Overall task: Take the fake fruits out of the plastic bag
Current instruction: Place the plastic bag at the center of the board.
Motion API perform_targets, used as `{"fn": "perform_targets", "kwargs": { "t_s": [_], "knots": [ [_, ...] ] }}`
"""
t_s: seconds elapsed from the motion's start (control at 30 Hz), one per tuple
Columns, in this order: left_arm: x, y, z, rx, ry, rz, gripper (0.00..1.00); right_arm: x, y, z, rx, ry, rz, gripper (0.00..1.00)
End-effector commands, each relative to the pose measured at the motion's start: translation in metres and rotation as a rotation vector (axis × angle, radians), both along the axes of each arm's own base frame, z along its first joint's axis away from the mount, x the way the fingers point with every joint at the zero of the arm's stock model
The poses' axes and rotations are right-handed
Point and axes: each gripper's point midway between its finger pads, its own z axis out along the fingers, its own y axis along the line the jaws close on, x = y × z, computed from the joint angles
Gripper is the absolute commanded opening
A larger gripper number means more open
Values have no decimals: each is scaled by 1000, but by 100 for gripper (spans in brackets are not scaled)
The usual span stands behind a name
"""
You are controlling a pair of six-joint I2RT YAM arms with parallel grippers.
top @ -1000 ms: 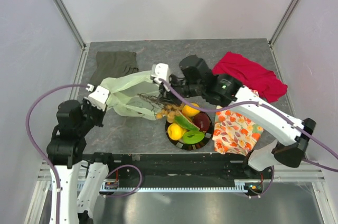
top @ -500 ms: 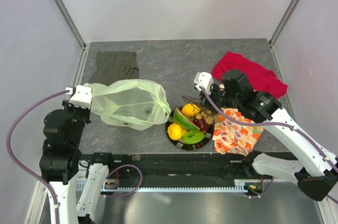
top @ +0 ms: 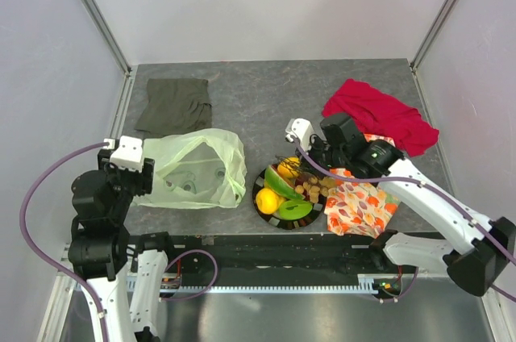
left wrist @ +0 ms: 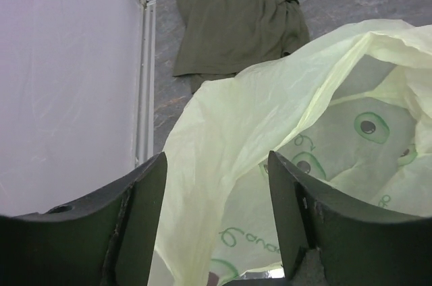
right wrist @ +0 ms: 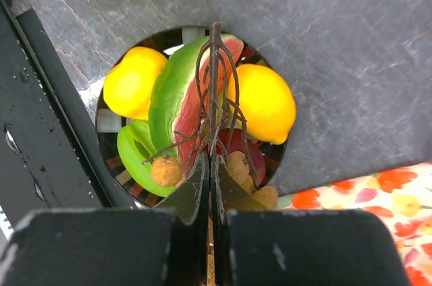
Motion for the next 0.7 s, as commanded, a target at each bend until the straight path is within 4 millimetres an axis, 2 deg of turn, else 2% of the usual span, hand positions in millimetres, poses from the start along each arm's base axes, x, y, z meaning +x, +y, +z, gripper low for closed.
{"fn": "perform_targets", "kwargs": {
  "t_s": [0.0, 0.3, 0.43, 0.47, 0.53, 0.57, 0.63, 0.67],
  "knots": [
    [-4, -9, 1, -46, -8, -31, 70, 18, 14, -12, 22, 15, -41, 0],
    [-9, -10, -1, -48, -11, -32, 71, 28, 28, -29, 23, 62, -42, 0],
    [-9, -11, -1, -46, -11, -39, 71, 29, 31, -38, 19, 94, -55, 10],
    [-9, -12, -1, -47, -11, -44, 71, 29, 31, -42, 14, 103, -56, 18],
    [-9, -12, -1, -45, -8, -45, 71, 30, 32, -46, 10, 116, -60, 24],
    [-9, -12, -1, -45, -9, -45, 71, 30, 32, -48, 8, 120, -67, 34],
    [-9, -13, -1, -46, -8, -48, 71, 31, 31, -49, 5, 121, -76, 44],
    [-9, -13, -1, -45, -10, -49, 71, 32, 31, -48, 6, 119, -80, 88]
  ]
}}
